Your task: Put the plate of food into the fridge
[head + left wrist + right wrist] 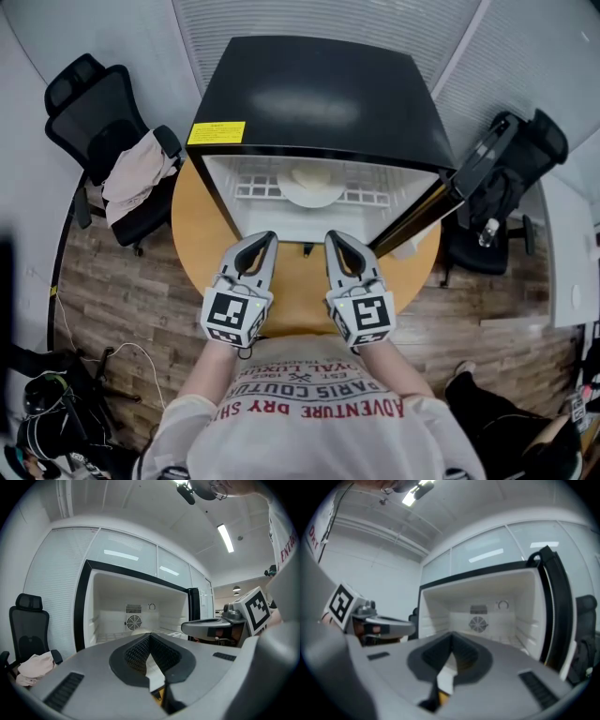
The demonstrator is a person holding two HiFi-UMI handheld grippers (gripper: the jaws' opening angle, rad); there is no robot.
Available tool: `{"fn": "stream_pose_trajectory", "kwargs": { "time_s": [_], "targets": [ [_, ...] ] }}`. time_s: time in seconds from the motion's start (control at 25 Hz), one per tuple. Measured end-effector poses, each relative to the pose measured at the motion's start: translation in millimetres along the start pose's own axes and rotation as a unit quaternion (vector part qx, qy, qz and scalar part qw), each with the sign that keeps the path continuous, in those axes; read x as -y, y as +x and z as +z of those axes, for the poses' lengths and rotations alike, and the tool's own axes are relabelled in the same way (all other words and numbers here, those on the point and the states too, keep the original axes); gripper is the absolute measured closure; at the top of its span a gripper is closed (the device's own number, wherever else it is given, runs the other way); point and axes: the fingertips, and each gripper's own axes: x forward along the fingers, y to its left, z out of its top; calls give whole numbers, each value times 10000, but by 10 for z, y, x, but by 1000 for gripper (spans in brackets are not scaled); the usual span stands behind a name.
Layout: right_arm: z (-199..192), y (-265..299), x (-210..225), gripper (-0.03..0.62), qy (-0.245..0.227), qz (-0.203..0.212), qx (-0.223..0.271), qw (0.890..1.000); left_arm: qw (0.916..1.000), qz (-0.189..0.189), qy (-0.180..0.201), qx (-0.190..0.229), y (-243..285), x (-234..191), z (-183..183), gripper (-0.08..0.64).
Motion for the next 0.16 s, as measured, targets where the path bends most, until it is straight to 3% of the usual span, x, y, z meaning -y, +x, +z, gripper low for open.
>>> {"fn": "stream_pose_trajectory", "kwargs": {
  "time_s": [0.16],
  "targets": [
    [-35,38,-22,563,122,53,-59,9999,10000,4,-14,1,14,-14,0,534]
  ]
}}
